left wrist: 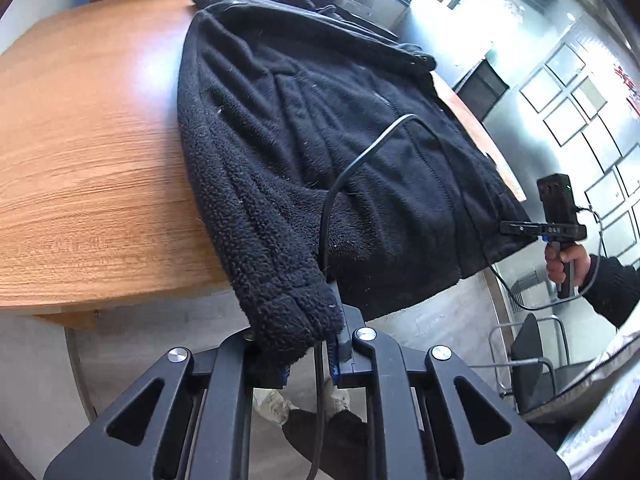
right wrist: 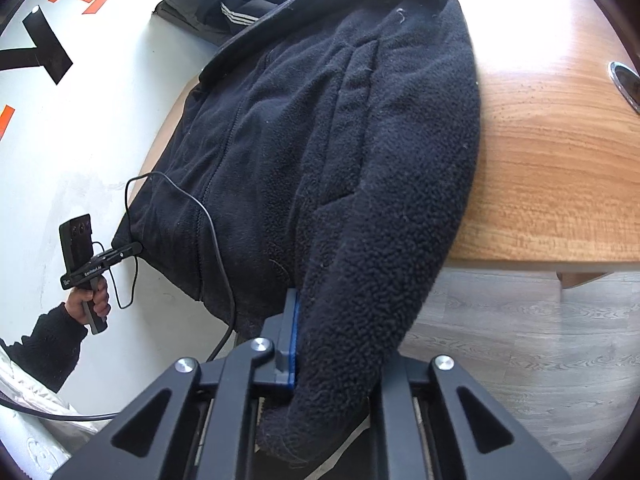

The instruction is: Fold clothes

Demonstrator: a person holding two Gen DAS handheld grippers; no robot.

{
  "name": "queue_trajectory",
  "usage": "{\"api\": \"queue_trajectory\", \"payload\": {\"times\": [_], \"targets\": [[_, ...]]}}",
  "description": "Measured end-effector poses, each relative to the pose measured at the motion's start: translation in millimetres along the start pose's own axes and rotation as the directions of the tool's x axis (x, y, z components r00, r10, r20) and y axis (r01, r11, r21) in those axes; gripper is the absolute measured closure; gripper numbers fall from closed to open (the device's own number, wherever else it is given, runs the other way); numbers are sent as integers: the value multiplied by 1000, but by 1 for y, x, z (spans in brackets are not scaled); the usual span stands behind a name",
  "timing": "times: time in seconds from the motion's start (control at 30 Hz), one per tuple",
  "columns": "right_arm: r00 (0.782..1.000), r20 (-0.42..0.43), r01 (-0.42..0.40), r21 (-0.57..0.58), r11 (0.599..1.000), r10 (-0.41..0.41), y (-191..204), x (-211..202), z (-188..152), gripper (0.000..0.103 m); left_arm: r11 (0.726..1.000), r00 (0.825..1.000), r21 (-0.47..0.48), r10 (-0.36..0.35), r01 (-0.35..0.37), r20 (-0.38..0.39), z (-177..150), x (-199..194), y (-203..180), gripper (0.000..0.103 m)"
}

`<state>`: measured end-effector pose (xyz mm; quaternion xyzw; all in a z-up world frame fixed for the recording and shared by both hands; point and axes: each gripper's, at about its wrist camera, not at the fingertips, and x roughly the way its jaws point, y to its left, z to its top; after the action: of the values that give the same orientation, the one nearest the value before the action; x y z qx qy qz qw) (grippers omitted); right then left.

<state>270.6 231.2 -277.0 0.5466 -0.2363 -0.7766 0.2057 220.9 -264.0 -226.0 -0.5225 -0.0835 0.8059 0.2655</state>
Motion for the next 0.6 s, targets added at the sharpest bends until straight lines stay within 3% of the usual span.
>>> {"api": "queue_trajectory", "payload": {"times": [0.2,0.4,0.6], "targets": [[998,-37,48,7,999,-47,-11,-20,-1,91,998,997,14,-63,64,-38,-8,-18,-10,91],[995,-57,84,-25,996,-85,-8,-29,6,91,998,997,-16,-68,68,-36,3,-9,-28,91],[997,-31,65,-56,996,-67,1,-57,7,91,997,996,-3,-81,81,-40,22,-27,-32,91]]}}
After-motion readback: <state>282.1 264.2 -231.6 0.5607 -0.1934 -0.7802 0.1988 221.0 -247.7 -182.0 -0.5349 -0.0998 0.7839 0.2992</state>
